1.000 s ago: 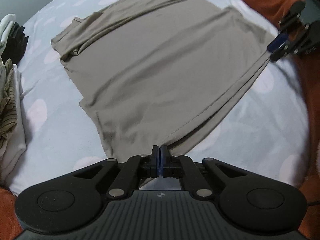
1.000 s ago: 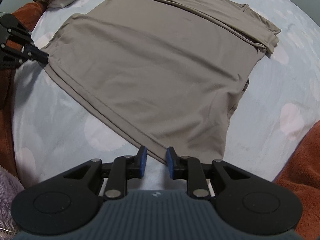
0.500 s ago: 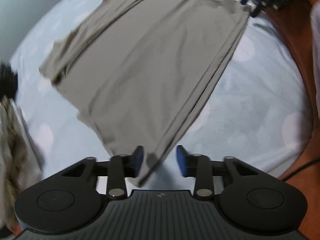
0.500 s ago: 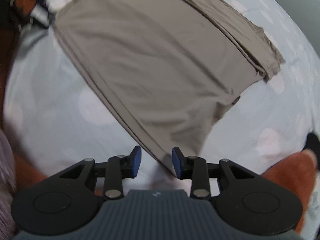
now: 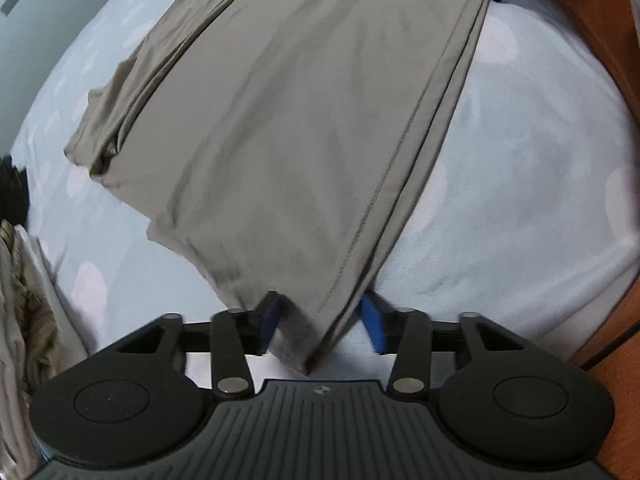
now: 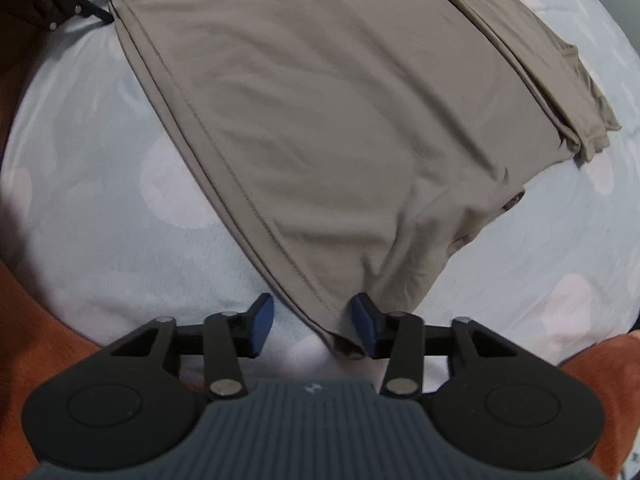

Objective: Fold clothes
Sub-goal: 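Lift the shirt hem with both grippers and fold it over toward the collar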

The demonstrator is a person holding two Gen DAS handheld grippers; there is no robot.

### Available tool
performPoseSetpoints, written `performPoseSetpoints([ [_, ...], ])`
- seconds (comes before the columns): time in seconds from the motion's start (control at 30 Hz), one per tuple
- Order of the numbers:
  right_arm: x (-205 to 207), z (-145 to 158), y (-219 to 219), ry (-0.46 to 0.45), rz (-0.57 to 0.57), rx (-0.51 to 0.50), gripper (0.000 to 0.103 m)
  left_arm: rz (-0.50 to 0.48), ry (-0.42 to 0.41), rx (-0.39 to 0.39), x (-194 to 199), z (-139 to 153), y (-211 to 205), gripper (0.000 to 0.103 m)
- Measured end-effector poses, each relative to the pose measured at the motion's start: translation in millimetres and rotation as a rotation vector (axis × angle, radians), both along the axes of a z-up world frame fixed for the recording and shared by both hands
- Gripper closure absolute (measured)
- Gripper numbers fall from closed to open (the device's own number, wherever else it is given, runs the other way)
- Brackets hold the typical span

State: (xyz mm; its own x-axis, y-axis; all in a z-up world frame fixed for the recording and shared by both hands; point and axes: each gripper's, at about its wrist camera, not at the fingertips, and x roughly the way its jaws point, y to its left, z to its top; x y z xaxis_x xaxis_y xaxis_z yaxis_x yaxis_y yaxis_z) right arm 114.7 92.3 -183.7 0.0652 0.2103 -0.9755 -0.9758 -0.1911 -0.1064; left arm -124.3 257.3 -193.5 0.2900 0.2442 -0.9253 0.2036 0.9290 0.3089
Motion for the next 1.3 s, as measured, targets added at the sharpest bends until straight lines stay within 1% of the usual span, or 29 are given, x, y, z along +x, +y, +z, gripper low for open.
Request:
performPoseSetpoints([
  [0.03,-0.8,0.6,-0.9,-0.014,-0.004,0.006,0.071,0.007,-0.004,0.019,0.3,-0.1,-2.0,0.078],
  [0.07,-2.2,1.2,-2.1,-0.033,-0.007,0.013,0.077,0.014,-0.007,0.043,0.7,-0.3,-4.1,0.095],
  [0.1,-4.6,1.7,-3.6,-0.061,-0.008,0.020,0.087,0.023,-0.007,0.090,1.2,-1.2,-6.9,0.099],
  [0.13,-7.2,2.9,-5.6,-0.089,-0.009,0.031,0.099,0.036,-0.013,0.124,1.3,-0.7,-8.3,0.099],
  [0.17,-10.1,5.8,-8.7,-0.117,-0.012,0.050,0.099,0.057,-0.026,0.143,0.9,1.3,-8.5,0.099],
  [0.2,-13.0,8.7,-11.8,-0.145,-0.014,0.069,0.099,0.082,-0.049,0.147,-0.4,6.5,-8.0,0.100],
  [0.27,-18.3,16.1,-18.5,-0.198,-0.023,0.113,0.099,0.131,-0.107,0.162,-4.6,20.9,-7.7,0.100],
  [0.33,-20.6,33.9,-28.6,-0.231,-0.054,0.193,0.099,0.167,-0.172,0.183,-10.7,40.6,-11.3,0.100],
  [0.47,-25.2,80.1,-47.4,-0.269,-0.173,0.346,0.100,0.220,-0.297,0.225,-24.1,82.8,-24.0,0.100],
  [0.53,-30.6,102.5,-55.5,-0.289,-0.222,0.413,0.100,0.229,-0.343,0.256,-31.6,101.9,-34.2,0.100],
  [0.6,-43.0,119.3,-66.9,-0.315,-0.233,0.463,0.100,0.240,-0.380,0.276,-34.3,117.4,-39.8,0.100],
  [0.7,-60.8,143.2,-83.5,-0.353,-0.250,0.536,0.100,0.256,-0.430,0.282,-39.4,137.5,-45.3,0.100],
  [0.93,-84.5,170.7,-112.9,-0.412,-0.286,0.645,0.100,0.263,-0.520,0.354,-53.8,174.8,-69.9,0.100],
  [1.03,-98.6,187.2,-123.2,-0.447,-0.277,0.682,0.100,0.252,-0.543,0.392,-59.0,189.5,-79.3,0.100],
  [1.13,-109.4,203.5,-134.8,-0.475,-0.258,0.715,0.100,0.238,-0.557,0.412,-66.4,206.4,-88.3,0.100],
  [1.2,-115.6,213.1,-142.6,-0.483,-0.248,0.727,0.100,0.226,-0.561,0.400,-74.0,218.5,-95.4,0.100],
  [1.3,-124.6,227.7,-156.9,-0.476,-0.246,0.740,0.100,0.228,-0.559,0.354,-83.9,230.7,-99.3,0.100],
])
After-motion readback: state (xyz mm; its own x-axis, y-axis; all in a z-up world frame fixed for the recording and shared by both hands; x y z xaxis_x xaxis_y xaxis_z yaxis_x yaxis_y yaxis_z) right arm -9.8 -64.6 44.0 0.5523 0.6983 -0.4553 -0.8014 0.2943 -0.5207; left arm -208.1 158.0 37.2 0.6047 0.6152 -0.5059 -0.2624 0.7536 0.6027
